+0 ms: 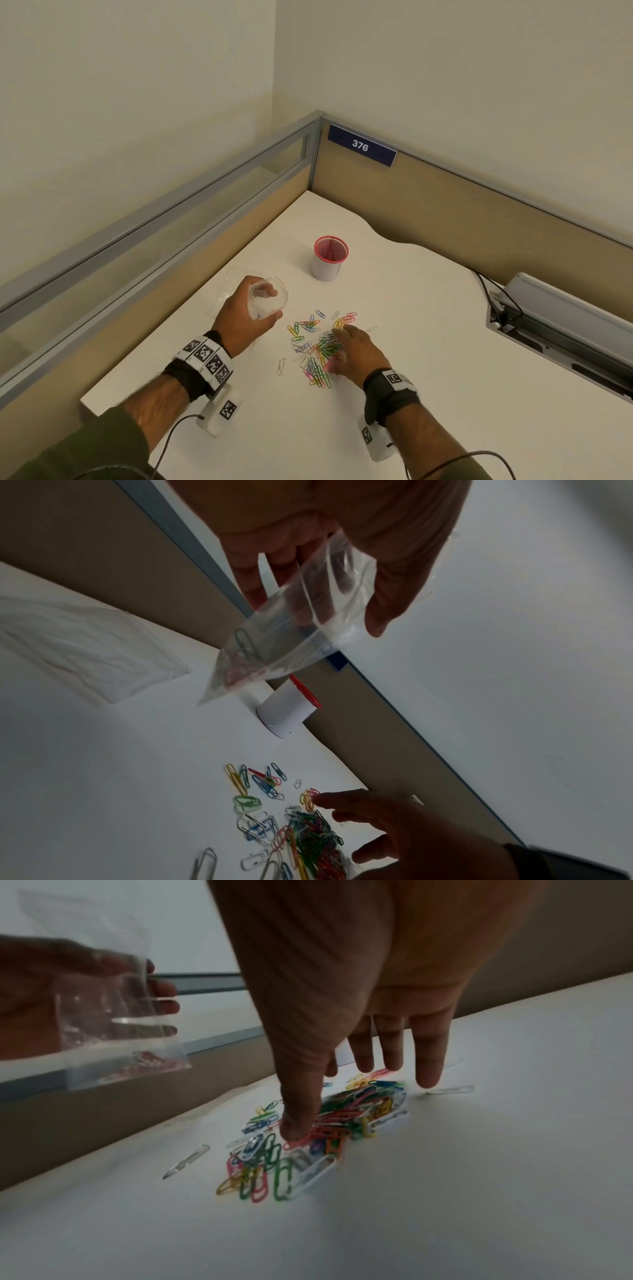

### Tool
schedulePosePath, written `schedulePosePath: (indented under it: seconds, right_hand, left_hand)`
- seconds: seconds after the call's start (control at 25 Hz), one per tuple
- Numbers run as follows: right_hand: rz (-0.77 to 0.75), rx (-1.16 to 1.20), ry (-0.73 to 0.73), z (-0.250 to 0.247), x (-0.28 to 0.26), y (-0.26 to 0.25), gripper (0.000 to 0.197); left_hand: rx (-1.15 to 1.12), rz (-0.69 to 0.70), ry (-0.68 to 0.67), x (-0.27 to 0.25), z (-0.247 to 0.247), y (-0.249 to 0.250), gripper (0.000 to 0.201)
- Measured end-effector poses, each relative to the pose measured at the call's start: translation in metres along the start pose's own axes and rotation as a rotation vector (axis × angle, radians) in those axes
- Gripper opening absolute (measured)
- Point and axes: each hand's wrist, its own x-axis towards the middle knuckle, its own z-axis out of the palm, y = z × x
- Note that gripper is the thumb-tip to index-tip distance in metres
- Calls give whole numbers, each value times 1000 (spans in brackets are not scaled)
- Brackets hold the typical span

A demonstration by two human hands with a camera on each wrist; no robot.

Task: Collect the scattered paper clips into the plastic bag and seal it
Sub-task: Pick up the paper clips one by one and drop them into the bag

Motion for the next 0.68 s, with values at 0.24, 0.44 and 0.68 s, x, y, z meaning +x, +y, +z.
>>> schedulePosePath:
  seconds: [0.24, 0.44, 0.68]
  right_hand:
    - [-32, -189, 56, 6, 11, -13, 31]
    - [30, -182, 125, 5, 14, -13, 18]
    - [200, 117, 255, -19, 12, -5, 19]
  left_hand:
    - [-22, 9, -11, 1, 0, 3, 48]
    - [-16, 21, -18, 5, -1, 4, 48]
    - [-5, 11, -24, 13, 7, 7, 49]
